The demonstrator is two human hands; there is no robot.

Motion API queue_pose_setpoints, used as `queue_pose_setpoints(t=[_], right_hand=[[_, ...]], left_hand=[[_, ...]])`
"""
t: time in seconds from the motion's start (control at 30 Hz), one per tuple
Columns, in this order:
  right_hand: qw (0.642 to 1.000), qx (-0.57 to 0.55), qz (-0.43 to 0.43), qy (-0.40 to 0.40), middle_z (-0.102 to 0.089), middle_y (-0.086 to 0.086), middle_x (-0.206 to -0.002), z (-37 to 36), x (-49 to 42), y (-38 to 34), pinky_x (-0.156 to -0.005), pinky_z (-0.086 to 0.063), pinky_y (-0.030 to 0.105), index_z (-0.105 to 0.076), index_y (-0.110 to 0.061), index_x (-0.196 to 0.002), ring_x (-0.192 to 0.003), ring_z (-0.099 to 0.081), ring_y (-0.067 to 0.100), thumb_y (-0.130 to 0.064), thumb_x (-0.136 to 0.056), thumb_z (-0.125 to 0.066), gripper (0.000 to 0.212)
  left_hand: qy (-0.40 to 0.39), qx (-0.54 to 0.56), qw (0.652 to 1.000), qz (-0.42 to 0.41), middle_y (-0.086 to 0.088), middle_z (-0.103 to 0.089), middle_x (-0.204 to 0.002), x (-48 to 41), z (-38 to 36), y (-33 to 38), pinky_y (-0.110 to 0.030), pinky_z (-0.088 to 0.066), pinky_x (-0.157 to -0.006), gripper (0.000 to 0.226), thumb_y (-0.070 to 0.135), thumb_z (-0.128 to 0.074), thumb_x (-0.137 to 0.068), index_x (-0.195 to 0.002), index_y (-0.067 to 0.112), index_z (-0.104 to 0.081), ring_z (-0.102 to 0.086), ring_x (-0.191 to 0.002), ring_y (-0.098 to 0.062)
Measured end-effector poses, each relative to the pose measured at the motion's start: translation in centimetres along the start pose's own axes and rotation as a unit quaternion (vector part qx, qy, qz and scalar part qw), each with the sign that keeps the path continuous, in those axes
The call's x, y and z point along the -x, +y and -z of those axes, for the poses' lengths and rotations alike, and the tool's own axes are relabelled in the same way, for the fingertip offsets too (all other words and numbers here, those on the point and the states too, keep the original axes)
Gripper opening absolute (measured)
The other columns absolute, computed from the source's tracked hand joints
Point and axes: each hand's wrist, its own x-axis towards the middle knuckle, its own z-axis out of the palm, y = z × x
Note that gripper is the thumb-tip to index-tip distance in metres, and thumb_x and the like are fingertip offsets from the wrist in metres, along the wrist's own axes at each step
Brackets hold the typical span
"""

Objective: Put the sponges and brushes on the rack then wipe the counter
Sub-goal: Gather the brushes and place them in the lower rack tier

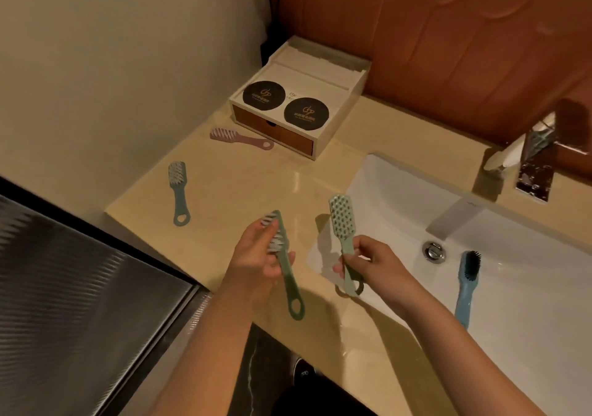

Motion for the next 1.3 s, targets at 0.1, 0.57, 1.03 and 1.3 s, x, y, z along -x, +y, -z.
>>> queue_pose_setpoints(t=[0.1, 0.57, 1.03, 1.3], right_hand=[[0.997, -0.069, -0.009, 0.022, -0.058, 0.011, -0.081, 1.8, 1.7, 0.6, -0.056, -0.048, 0.022, -0.057, -0.007, -0.091, -0.065, -0.060, 0.016, 0.000, -0.095, -0.042, 0.017], [0.925, -0.279, -0.028, 0.254, -0.030, -0.005, -0.054, 12.2, 7.5, 4.1, -0.051, -0.019, 0.027, -0.055, -0.025, -0.102, -0.044, -0.025, 0.008, -0.045, -0.098, -0.035, 0.028], [0.901, -0.272, 0.012, 0.339, -0.071, 0.004, -0.093, 25.4, 14.6, 11.3, -0.079, -0.049, 0.029, -0.060, -0.021, -0.111, -0.082, -0.062, 0.014, -0.021, -0.093, -0.055, 0.019], [0.899, -0.242, -0.014, 0.363, -0.073, 0.004, -0.097, 35.1, 18.7, 15.1, -0.082, -0.053, 0.036, -0.064, -0.021, -0.104, -0.087, -0.068, 0.018, -0.021, -0.094, -0.054, 0.014]], left_hand=[[-0.028, 0.032, 0.996, 0.074, -0.005, -0.056, -0.090, 0.2, -2.0, -1.1, -0.031, -0.045, -0.061, 0.014, 0.027, -0.049, -0.094, -0.103, 0.018, -0.054, -0.057, -0.071, -0.018], [-0.231, -0.028, 0.960, 0.154, -0.010, -0.064, -0.090, 3.6, -13.5, -8.3, -0.027, -0.049, -0.086, 0.017, 0.009, -0.044, -0.095, -0.099, 0.002, -0.059, -0.068, -0.078, -0.014], [-0.317, -0.311, 0.889, 0.114, -0.002, -0.069, -0.107, 8.5, -25.3, -17.3, -0.032, -0.048, -0.093, 0.032, 0.025, -0.050, -0.094, -0.124, 0.017, -0.054, -0.062, -0.101, -0.016], [-0.323, -0.326, 0.884, 0.087, -0.001, -0.069, -0.090, 10.4, -33.9, -23.5, -0.021, -0.051, -0.069, 0.021, 0.019, -0.055, -0.092, -0.111, 0.017, -0.062, -0.066, -0.071, -0.007]])
